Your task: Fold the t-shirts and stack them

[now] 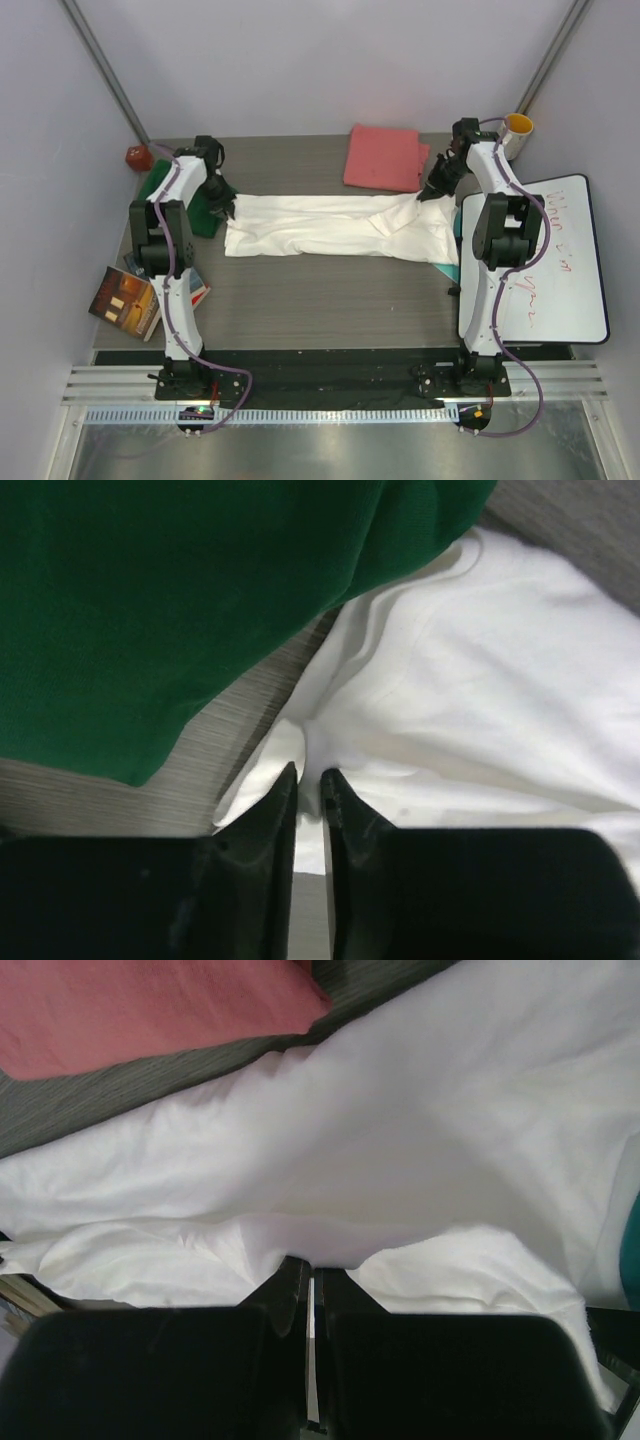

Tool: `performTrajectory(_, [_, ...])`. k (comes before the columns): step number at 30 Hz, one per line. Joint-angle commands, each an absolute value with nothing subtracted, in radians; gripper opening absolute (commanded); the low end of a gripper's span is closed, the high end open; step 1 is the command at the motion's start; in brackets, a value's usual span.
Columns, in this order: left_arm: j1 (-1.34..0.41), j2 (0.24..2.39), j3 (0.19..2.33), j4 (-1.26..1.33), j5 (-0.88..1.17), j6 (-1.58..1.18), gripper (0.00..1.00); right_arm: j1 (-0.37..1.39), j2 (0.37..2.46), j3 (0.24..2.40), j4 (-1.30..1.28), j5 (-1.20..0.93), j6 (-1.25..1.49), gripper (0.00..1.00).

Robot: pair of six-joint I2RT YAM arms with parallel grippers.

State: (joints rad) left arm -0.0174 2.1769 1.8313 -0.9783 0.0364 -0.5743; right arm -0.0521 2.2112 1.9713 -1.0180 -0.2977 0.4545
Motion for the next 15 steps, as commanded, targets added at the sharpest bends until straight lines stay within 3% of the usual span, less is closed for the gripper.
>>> performTrajectory(1, [-0.008, 2.192, 1.867, -1.034, 0.02, -0.532, 0.23, -0.054, 2.201, 2.002, -0.989, -0.282, 0.456, 0.03])
performTrajectory(4, [-0.008, 2.195, 1.868, -1.029, 0.018, -0.531, 0.44, -0.054, 2.203, 1.999, -0.985, -0.272, 0.465, 0.07])
performTrajectory(15, [-0.008, 2.165, 1.944, -1.023, -0.076, -0.529, 0.52, -0.054, 2.195, 1.996, -0.989, -0.23, 0.477, 0.15])
